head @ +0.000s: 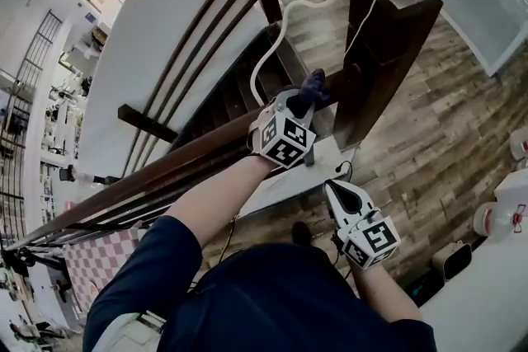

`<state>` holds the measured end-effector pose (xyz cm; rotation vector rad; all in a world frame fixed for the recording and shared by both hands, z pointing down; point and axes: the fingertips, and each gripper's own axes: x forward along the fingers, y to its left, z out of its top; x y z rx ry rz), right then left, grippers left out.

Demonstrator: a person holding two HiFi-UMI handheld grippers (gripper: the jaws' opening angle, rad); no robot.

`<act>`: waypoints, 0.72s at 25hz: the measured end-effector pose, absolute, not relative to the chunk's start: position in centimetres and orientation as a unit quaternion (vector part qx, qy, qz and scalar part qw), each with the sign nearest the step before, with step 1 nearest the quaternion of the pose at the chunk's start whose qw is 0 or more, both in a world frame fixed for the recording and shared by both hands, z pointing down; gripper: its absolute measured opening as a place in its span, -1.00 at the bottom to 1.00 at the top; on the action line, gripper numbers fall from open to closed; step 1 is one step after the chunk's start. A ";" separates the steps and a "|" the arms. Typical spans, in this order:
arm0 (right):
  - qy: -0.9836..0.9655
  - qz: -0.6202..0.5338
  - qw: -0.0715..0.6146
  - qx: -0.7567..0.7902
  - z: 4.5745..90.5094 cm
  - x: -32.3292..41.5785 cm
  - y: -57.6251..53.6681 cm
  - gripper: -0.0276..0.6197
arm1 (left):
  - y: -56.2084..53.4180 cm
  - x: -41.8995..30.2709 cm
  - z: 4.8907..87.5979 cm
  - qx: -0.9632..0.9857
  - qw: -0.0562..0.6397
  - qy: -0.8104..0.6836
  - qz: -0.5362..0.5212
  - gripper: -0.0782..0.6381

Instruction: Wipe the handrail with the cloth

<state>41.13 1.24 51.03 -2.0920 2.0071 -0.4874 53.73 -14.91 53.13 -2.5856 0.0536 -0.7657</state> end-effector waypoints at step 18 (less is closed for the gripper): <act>0.780 -0.154 0.063 -0.603 49.0 32.4 -5.8 -0.88 | -21.0 38.5 52.2 -0.930 0.187 0.119 -0.292 -0.59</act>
